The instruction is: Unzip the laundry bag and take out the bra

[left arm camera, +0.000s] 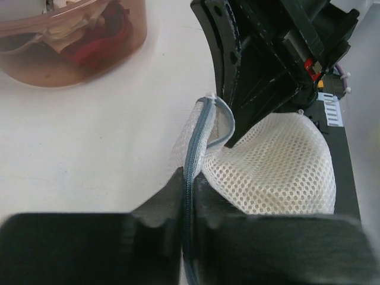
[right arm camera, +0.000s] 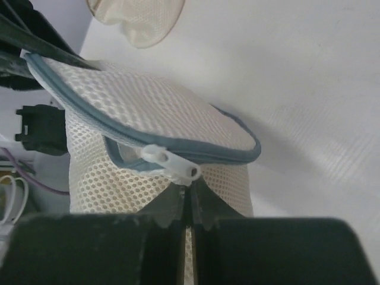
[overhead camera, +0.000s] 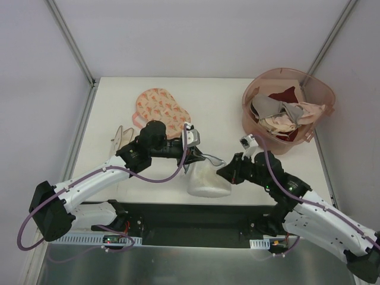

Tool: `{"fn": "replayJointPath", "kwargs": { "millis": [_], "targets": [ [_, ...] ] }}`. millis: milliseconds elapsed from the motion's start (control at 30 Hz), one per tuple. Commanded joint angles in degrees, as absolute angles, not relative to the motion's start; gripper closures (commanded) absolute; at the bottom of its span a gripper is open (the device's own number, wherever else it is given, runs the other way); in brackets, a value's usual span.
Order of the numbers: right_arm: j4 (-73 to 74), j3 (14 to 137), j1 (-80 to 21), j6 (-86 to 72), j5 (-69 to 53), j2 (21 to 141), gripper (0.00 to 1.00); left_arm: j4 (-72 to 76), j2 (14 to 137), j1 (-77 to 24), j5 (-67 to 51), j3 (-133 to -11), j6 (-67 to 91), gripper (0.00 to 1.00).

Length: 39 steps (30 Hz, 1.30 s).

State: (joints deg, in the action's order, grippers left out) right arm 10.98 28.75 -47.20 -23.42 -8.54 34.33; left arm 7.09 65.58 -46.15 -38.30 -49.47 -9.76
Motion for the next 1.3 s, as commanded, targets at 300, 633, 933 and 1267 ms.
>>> {"fn": "replayJointPath", "kwargs": {
  "millis": [300,633,933,1267],
  "targets": [
    [22.1,46.1,-56.1,-13.3,11.4,45.3,0.99,7.1,60.4,-46.3,-37.8,-47.6,-9.0,0.14],
    [21.6,47.8,-59.1,-14.8,14.8,49.6,0.99,7.2,66.6,-46.8,-40.3,-51.0,-1.1,0.19],
    [21.3,48.7,-60.5,-14.4,15.4,51.6,0.99,8.8,68.3,-47.5,-39.0,-49.4,-0.3,0.22],
    [21.6,49.4,-60.9,-15.3,15.9,52.8,0.99,17.9,72.2,-47.6,-38.9,-46.7,4.1,0.81]
  ]
}}
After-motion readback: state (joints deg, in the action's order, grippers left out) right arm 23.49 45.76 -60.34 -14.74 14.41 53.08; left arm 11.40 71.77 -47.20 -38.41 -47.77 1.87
